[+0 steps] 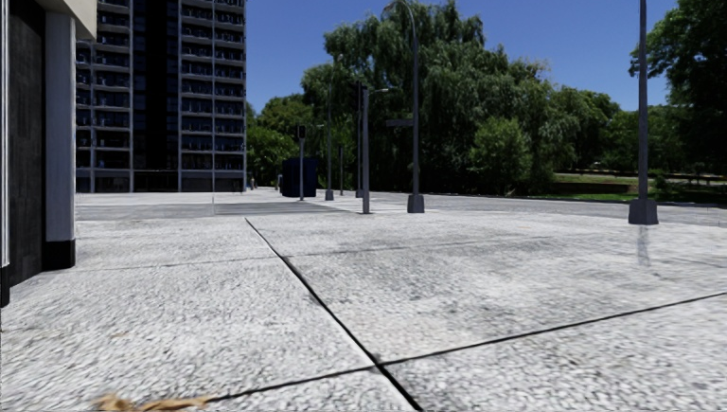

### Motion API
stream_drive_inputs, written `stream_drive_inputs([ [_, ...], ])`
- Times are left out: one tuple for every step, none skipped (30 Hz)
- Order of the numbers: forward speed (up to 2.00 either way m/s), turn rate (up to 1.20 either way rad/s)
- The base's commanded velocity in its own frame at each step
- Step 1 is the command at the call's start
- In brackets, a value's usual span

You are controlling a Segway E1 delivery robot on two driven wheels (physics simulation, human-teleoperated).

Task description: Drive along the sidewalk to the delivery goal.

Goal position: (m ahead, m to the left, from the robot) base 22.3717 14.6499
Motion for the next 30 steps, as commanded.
stream_drive_inputs([
  [1.24,0.00],
  [1.24,0.00],
  [1.24,0.00],
  [1.24,0.00],
  [1.24,0.00],
  [1.24,0.00],
  [1.24,0.00],
  [1.25,0.00],
  [1.25,0.00],
  [1.25,0.00],
  [1.25,0.00],
  [1.25,0.00],
  [1.93,0.00],
  [2.00,0.00],
  [2.00,0.00],
  [2.00,0.00],
  [2.00,0.00],
  [2.00,0.00],
  [2.00,0.00],
  [2.00,0.00],
  [2.00,0.00],
  [2.00,0.00],
  [2.00,0.00],
  [2.00,0.00],
  [2.00,0.00],
  [2.00,0.00],
  [2.00,0.00],
  [2.00,0.00],
  [2.00,0.00],
  [2.00,0.00],
])
